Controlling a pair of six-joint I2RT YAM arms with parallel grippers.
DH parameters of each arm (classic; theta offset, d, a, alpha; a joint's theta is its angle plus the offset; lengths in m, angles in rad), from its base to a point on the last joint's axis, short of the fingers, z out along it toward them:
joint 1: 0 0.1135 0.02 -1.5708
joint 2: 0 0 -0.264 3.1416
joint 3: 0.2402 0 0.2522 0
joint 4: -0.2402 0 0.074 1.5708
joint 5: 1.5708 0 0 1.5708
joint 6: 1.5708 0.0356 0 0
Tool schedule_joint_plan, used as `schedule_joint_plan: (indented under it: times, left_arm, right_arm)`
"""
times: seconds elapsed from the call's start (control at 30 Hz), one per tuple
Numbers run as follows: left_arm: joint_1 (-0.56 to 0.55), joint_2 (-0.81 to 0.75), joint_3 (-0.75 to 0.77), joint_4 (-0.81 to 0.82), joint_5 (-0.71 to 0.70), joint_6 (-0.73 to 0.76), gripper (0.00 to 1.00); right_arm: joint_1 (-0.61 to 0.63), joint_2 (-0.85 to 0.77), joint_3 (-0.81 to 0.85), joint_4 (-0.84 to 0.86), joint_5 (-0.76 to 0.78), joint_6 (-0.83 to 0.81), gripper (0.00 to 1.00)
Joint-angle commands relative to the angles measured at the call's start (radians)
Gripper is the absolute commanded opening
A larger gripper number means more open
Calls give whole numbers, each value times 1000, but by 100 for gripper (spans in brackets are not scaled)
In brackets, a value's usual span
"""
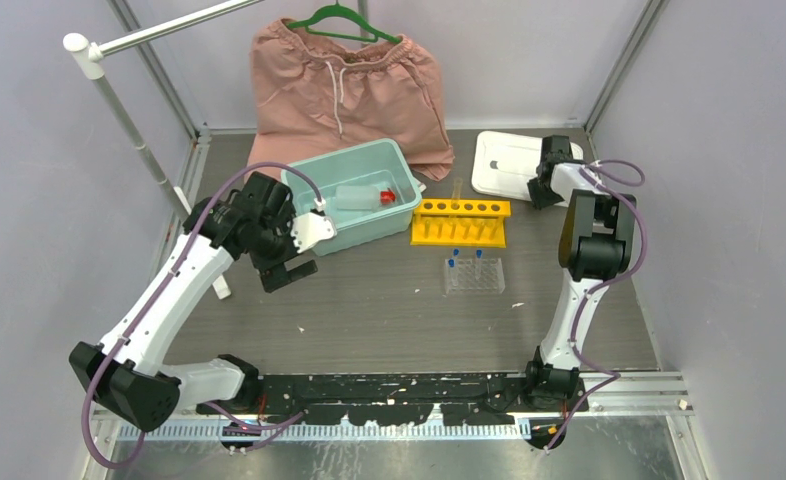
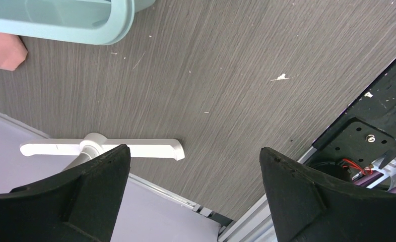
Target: Organize the chemistry lab equipment
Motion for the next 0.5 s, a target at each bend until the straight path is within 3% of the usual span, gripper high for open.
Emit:
schedule_joint_plan:
  times: [0.0, 0.37, 0.47]
  left_arm:
    - [2, -22, 23, -15, -15, 22, 100]
    - [2, -34, 20, -12, -34, 54, 100]
    - [2, -33, 25, -16, -33, 63, 100]
  right_arm:
    - [6, -53, -31, 27, 29, 11, 28]
    - [9, -32, -49, 70, -12, 24, 3]
    - [10, -77, -76, 126, -14, 44, 1]
